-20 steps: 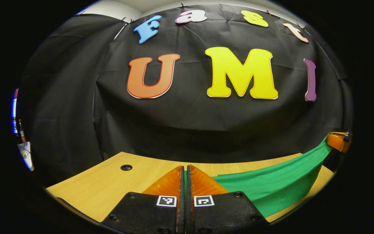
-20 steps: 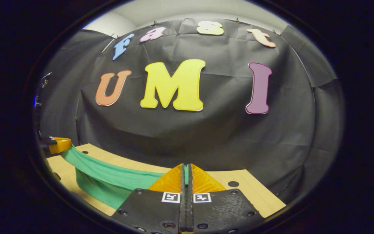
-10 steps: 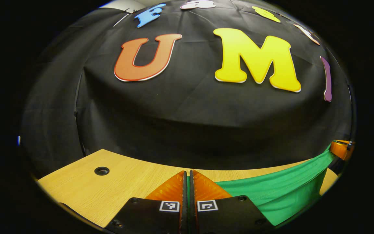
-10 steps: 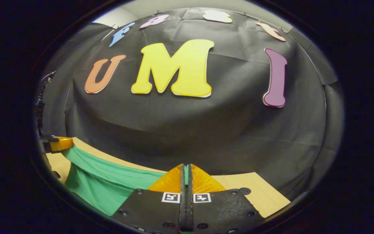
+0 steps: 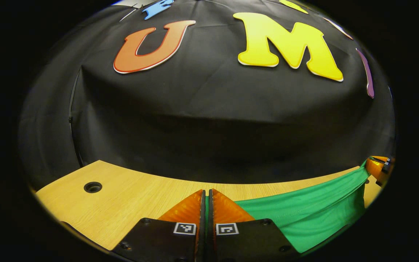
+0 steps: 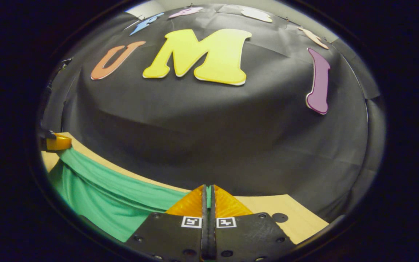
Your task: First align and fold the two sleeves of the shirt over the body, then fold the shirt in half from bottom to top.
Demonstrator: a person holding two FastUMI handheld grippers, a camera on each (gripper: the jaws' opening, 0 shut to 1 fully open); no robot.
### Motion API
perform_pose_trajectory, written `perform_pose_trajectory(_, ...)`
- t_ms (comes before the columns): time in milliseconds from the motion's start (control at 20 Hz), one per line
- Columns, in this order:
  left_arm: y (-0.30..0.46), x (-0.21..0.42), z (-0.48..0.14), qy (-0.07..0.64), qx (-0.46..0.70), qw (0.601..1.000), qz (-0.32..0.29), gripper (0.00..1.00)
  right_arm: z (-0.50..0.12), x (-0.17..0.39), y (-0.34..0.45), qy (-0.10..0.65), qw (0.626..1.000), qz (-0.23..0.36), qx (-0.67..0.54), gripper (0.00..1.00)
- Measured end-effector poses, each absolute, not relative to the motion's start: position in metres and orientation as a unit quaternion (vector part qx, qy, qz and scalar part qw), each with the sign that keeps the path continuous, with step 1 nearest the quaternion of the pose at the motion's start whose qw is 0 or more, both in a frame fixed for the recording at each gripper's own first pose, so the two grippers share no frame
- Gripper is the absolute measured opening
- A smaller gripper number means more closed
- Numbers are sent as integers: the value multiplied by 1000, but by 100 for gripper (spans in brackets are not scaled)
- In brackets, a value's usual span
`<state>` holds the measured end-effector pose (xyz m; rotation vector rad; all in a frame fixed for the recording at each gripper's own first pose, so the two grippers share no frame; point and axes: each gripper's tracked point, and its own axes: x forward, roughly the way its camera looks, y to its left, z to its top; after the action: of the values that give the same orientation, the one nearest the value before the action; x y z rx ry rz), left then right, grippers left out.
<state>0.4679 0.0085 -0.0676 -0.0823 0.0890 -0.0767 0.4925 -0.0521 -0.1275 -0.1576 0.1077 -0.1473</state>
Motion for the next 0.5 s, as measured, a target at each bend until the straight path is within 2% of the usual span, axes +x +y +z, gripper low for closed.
perform_pose_trajectory(300, 8, 468, -76, 49, -51, 997, -34, 9, -141, 495, -48, 66, 993, -70, -65, 0)
perform_pose_trajectory(350, 10, 469, -80, 49, -56, 997, -30, 11, -146, 495, -48, 71, 993, -72, -68, 0)
perform_pose_trajectory(400, 10, 474, -86, 51, -63, 996, -28, 23, -151, 496, -46, 74, 992, -67, -82, 4)
perform_pose_trajectory(450, 8, 469, -82, 52, -66, 996, -36, 36, -154, 497, -45, 76, 990, -65, -104, 35)
perform_pose_trajectory(500, 5, 467, -81, 52, -70, 995, -45, 74, -157, 493, -40, 76, 988, -59, -123, 66)
